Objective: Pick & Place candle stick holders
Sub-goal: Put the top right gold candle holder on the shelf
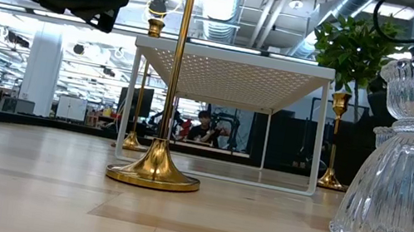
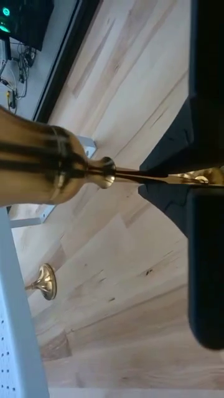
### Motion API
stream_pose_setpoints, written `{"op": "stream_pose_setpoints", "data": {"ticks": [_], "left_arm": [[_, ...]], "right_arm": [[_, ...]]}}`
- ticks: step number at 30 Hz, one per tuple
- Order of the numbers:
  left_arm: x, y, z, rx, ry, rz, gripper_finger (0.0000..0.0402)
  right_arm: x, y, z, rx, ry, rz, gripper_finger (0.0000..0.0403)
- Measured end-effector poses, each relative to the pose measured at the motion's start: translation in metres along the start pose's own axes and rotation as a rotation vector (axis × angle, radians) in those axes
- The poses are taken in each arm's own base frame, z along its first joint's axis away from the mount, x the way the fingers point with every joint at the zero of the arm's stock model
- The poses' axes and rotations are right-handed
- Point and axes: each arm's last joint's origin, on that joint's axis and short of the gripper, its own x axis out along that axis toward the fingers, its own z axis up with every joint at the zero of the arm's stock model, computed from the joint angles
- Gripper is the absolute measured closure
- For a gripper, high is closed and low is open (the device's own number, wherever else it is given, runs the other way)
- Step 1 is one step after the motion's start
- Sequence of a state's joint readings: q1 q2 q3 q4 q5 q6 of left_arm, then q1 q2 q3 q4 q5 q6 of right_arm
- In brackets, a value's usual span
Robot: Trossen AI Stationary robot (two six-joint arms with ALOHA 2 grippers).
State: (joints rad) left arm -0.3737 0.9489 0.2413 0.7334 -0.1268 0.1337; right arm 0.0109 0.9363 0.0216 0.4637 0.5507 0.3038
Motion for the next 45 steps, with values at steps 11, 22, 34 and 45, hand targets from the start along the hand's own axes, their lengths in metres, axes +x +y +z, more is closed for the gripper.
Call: {"op": "stream_pose_setpoints", "data": {"ticks": [11, 22, 34, 45], "left_arm": [[0.000, 0.000, 0.000, 0.000, 0.000, 0.000, 0.0394], [0.000, 0.001, 0.000, 0.000, 0.006, 0.043, 0.0394], [-0.002, 0.011, 0.000, 0.172, 0.059, 0.262, 0.0397], [-0.024, 0.050, 0.020, 0.161, -0.039, 0.491, 0.0396]], "right_arm": [[0.002, 0.006, 0.015, -0.048, -0.013, 0.007, 0.0400], [0.000, 0.017, 0.061, -0.192, 0.115, -0.119, 0.0402], [-0.029, 0.011, 0.104, -0.173, -0.015, -0.027, 0.0403], [-0.038, -0.012, 0.114, -0.142, -0.068, -0.083, 0.0403]]}}
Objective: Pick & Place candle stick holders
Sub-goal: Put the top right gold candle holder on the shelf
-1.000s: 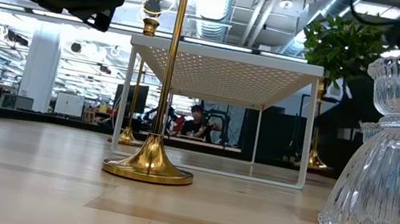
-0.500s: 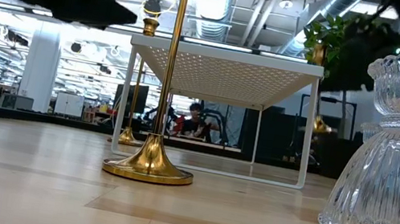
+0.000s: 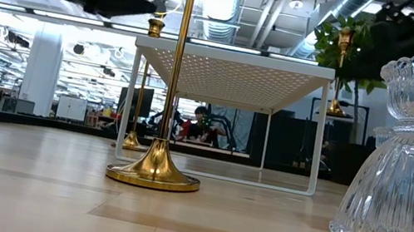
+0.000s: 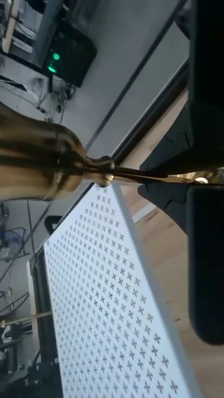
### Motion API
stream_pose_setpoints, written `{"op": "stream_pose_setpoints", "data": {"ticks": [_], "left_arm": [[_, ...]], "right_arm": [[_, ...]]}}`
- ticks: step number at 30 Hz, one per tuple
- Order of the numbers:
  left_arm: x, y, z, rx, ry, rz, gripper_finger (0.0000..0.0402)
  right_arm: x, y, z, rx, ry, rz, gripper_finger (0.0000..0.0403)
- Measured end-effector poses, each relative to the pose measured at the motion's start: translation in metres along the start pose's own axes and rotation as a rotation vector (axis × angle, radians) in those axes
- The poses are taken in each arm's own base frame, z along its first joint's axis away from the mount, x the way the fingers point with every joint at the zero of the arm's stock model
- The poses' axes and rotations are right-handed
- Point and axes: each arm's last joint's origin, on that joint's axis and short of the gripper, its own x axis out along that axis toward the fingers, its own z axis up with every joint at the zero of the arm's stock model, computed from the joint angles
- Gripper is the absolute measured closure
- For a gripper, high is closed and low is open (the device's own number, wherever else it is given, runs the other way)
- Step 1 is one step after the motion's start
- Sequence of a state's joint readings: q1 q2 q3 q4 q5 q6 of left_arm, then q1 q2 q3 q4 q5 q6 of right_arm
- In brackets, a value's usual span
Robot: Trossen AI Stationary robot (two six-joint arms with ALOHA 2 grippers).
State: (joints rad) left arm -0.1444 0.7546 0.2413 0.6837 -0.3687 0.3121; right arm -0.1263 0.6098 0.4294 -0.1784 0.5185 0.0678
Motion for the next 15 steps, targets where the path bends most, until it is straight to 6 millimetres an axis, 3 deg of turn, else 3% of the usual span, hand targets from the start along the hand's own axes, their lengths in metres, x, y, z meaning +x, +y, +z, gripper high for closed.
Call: {"op": "stream_pose_setpoints", "data": {"ticks": [7, 15], "left_arm": [[0.003, 0.037, -0.004, 0.024, 0.010, 0.187, 0.0397], [0.006, 0.053, 0.001, -0.131, -0.099, -0.111, 0.0396]], "right_arm": [[0.019, -0.011, 0.002, 0.001, 0.010, -0.010, 0.0403], [0.028, -0.028, 0.008, 0.060, -0.035, -0.011, 0.0403]]}}
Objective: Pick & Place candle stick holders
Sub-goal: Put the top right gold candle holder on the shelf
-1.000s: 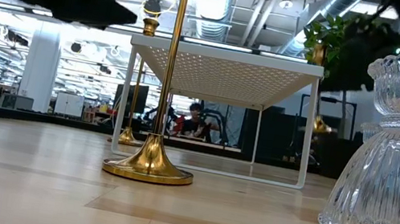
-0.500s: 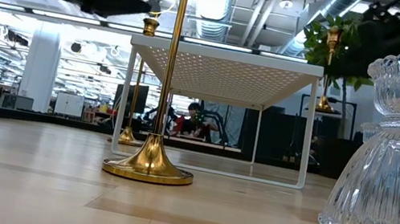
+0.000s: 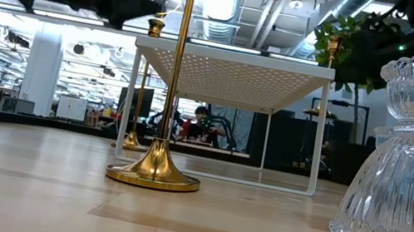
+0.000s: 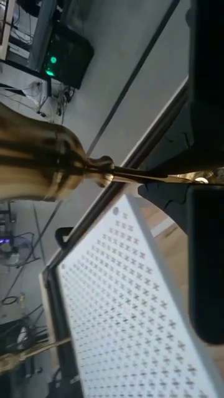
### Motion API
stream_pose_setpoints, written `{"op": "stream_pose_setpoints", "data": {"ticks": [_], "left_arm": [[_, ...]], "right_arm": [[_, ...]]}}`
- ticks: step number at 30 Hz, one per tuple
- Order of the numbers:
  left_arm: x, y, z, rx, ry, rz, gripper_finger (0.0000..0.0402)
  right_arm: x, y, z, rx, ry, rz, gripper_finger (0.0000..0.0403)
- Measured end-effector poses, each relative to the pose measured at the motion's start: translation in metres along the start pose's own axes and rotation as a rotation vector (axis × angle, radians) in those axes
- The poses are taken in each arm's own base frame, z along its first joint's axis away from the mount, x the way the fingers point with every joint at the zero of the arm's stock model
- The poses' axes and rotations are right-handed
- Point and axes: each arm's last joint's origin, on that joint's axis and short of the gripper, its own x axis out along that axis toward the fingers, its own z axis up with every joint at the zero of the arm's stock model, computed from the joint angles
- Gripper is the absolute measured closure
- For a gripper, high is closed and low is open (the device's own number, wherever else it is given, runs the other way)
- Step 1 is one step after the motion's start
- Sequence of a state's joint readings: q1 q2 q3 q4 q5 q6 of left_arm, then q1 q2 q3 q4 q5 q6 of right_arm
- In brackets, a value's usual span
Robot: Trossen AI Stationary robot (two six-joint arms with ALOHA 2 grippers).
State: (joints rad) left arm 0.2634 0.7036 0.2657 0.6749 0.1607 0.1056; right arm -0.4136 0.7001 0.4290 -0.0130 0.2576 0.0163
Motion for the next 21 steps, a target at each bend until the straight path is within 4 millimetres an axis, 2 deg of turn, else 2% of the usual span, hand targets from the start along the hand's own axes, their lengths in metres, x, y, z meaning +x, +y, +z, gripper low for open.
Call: {"op": "stream_pose_setpoints", "data": {"ticks": [5, 15, 21], "left_arm": [[0.001, 0.000, 0.004, -0.039, -0.017, -0.083, 0.0397], [0.004, -0.006, 0.001, -0.214, 0.010, -0.124, 0.0390], [0.003, -0.009, 0.002, -0.223, 0.010, -0.238, 0.0390]], "right_arm": [[-0.001, -0.003, 0.012, 0.025, -0.045, 0.023, 0.0403], [-0.008, 0.008, 0.035, 0.026, -0.108, 0.100, 0.0403], [0.001, 0.021, 0.048, 0.029, -0.088, 0.201, 0.0403]]}}
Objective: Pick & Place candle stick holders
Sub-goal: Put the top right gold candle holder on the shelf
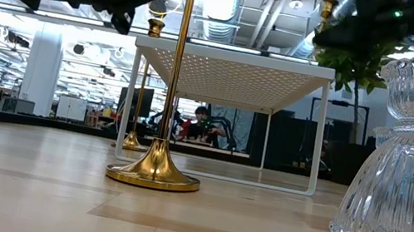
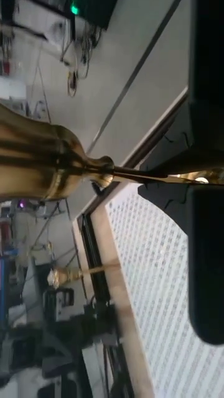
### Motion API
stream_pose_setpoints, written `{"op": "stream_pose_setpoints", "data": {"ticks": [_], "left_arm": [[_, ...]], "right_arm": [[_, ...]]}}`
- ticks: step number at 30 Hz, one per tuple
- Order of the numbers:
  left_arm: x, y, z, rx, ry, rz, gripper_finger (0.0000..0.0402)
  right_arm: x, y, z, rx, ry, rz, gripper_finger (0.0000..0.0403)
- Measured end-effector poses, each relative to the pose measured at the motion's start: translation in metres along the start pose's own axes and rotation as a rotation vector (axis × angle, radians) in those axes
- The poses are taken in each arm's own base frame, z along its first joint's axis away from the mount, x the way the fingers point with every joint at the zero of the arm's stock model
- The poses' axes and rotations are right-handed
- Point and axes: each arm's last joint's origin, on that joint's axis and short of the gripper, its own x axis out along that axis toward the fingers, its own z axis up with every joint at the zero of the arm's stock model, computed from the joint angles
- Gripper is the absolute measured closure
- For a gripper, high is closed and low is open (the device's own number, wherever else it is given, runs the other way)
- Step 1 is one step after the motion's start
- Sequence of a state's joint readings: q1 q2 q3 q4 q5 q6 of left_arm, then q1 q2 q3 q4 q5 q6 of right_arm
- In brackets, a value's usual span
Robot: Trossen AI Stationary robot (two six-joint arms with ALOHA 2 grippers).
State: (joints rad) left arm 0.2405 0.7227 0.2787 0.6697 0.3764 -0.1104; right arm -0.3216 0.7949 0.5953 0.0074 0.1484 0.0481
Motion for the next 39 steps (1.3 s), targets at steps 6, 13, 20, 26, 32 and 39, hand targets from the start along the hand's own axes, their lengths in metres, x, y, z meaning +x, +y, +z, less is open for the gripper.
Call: {"op": "stream_pose_setpoints", "data": {"ticks": [6, 13, 20, 26, 32, 39], "left_arm": [[0.000, -0.001, 0.000, 0.029, 0.003, -0.021, 0.0389], [0.000, 0.000, -0.003, 0.040, 0.033, -0.018, 0.0389], [0.000, 0.000, -0.007, 0.027, 0.066, -0.007, 0.0389], [0.000, 0.000, -0.007, 0.027, 0.066, -0.007, 0.0389], [0.000, 0.000, -0.007, 0.027, 0.066, -0.004, 0.0389], [0.000, 0.000, -0.007, 0.027, 0.067, -0.004, 0.0389]], "right_arm": [[0.029, 0.010, 0.013, -0.066, 0.058, 0.069, 0.0403], [0.062, 0.020, 0.029, -0.088, 0.091, 0.263, 0.0403], [0.083, 0.036, 0.033, -0.091, 0.066, 0.502, 0.0403], [0.100, 0.051, 0.024, -0.072, 0.051, 0.631, 0.0403], [0.110, 0.070, 0.016, -0.069, 0.035, 0.686, 0.0403], [0.122, 0.093, 0.020, -0.086, 0.025, 0.741, 0.0403]]}}
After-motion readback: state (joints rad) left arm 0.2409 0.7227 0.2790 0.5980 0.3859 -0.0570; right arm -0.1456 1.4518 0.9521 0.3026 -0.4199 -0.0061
